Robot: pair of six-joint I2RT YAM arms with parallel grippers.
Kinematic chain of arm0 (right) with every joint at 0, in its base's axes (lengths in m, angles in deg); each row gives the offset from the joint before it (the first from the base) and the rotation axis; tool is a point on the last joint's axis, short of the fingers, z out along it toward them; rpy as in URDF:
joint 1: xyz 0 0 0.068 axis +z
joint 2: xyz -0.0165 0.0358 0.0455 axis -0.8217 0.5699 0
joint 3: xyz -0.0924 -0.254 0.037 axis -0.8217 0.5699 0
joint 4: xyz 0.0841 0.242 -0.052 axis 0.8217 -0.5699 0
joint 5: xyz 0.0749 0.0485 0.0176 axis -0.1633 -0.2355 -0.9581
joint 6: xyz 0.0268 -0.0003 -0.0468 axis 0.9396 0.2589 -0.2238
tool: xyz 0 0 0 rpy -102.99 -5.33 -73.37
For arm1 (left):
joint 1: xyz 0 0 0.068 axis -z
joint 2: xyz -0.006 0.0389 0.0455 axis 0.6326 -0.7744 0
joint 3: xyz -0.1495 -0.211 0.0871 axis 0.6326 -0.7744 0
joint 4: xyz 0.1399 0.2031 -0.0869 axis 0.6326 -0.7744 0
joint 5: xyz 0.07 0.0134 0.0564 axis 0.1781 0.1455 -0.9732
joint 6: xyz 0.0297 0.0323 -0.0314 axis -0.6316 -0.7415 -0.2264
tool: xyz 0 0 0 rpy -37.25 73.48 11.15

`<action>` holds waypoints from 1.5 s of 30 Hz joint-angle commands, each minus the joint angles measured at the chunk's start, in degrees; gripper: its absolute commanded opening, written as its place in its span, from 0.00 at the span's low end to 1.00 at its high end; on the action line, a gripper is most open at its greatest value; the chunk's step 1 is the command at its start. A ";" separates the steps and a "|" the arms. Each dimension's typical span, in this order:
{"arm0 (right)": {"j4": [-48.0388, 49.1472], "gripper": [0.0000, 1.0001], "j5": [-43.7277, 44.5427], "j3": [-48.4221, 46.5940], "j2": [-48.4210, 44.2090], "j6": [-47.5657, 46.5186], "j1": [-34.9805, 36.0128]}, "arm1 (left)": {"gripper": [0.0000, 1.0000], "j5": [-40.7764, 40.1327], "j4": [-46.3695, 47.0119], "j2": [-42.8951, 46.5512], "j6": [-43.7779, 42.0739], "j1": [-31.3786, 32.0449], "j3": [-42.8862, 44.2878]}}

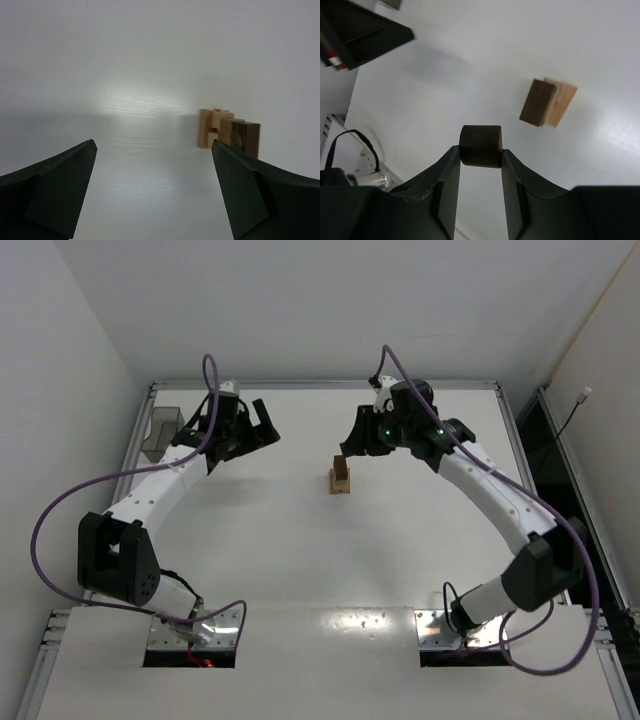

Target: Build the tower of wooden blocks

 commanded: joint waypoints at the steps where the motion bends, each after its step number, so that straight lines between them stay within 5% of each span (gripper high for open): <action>1: -8.80 0.00 -0.51 -6.94 4.53 10.35 -1.23 | 1.00 -9.87 -2.55 2.77 -5.64 0.42 0.82; 13: -9.95 0.00 6.96 -16.63 18.94 9.74 -0.18 | 1.00 -8.29 -0.71 2.24 -6.79 0.42 -2.96; 45: -8.37 0.00 6.79 -15.49 24.84 5.26 0.88 | 1.00 -6.18 -0.70 0.66 -6.26 0.42 -2.43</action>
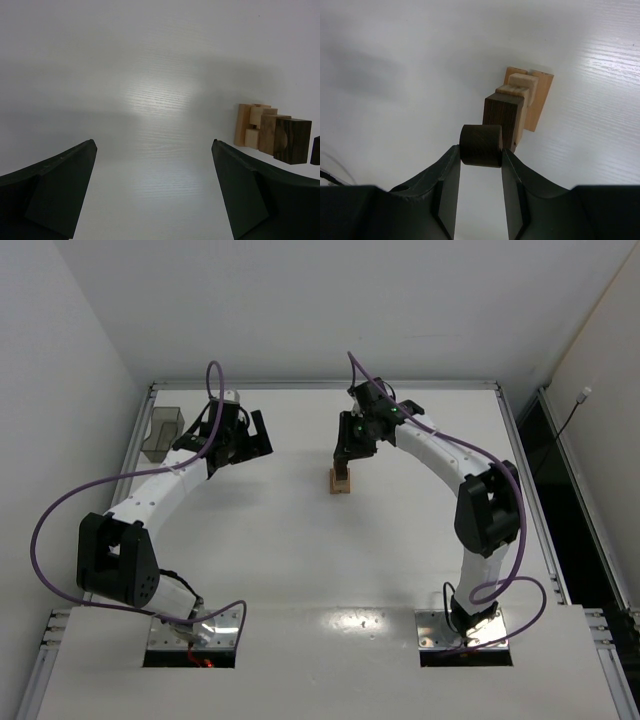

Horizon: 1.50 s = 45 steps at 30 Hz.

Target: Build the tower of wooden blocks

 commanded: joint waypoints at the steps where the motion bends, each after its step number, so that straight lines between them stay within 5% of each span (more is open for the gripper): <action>1: 1.25 0.00 -0.16 -1.08 -0.05 -0.34 0.29 | 1.00 0.42 1.33 0.05 -0.21 0.22 0.60; 28: 2.83 0.01 -0.69 1.38 1.00 -0.34 0.29 | 1.00 0.42 1.33 0.05 -0.21 0.22 0.60; 32: 2.83 0.16 -0.69 1.38 1.00 -0.34 0.29 | 1.00 0.95 1.33 -0.48 -0.21 0.22 0.60; 45: 2.83 0.22 0.45 1.38 1.53 -0.34 0.29 | 1.00 0.95 1.33 -0.48 -0.21 0.22 0.60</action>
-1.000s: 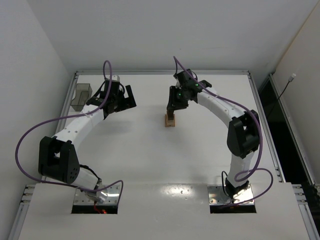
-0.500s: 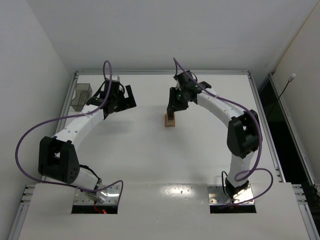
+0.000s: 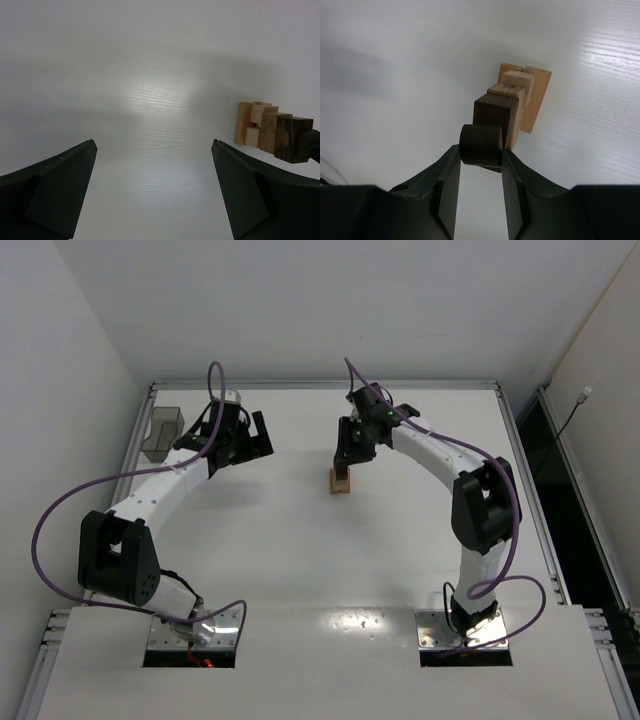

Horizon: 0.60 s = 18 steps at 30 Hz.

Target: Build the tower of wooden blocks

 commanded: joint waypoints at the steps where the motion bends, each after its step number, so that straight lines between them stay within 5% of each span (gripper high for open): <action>1: 1.50 0.23 0.61 -0.22 0.00 -0.14 0.26 | 1.00 0.32 1.31 0.13 -0.21 0.22 0.60; 10: 1.50 0.58 1.66 -0.22 0.53 -0.14 0.26 | 1.00 0.32 1.31 0.13 0.32 0.22 0.60; 18: 3.95 0.71 0.52 0.84 -1.57 -2.07 0.26 | 1.00 0.32 1.31 -0.39 0.32 0.22 0.60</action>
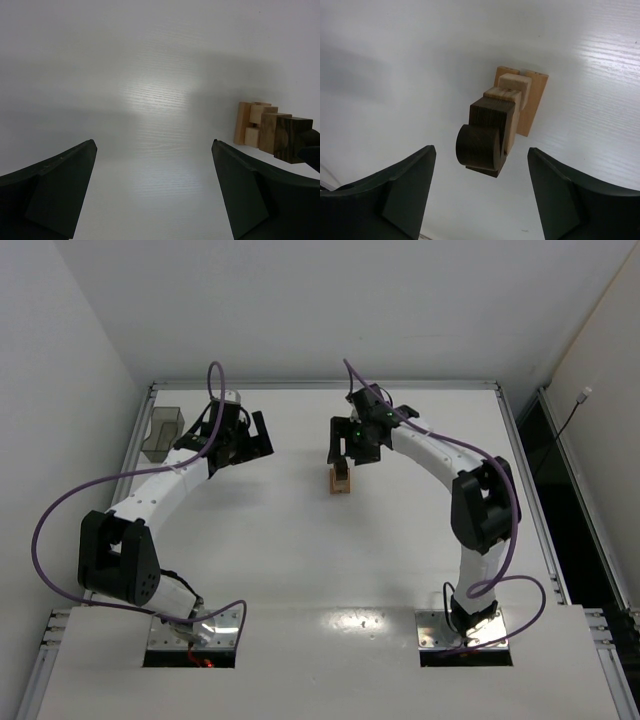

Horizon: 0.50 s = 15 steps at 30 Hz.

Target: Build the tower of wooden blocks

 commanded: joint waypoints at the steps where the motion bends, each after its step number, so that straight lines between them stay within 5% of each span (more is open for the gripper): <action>1: 4.50 0.73 -0.07 1.14 -3.48 -1.40 0.26 | 1.00 0.32 1.31 -0.35 0.10 0.22 0.60; 7: 8.20 0.80 3.70 6.06 -13.67 -10.35 0.26 | 1.00 3.47 2.37 2.38 -1.74 0.22 -2.03; 15: 9.61 0.85 16.18 21.79 -33.26 -34.69 -5.35 | 1.00 -0.81 0.61 2.64 -10.44 0.22 -4.66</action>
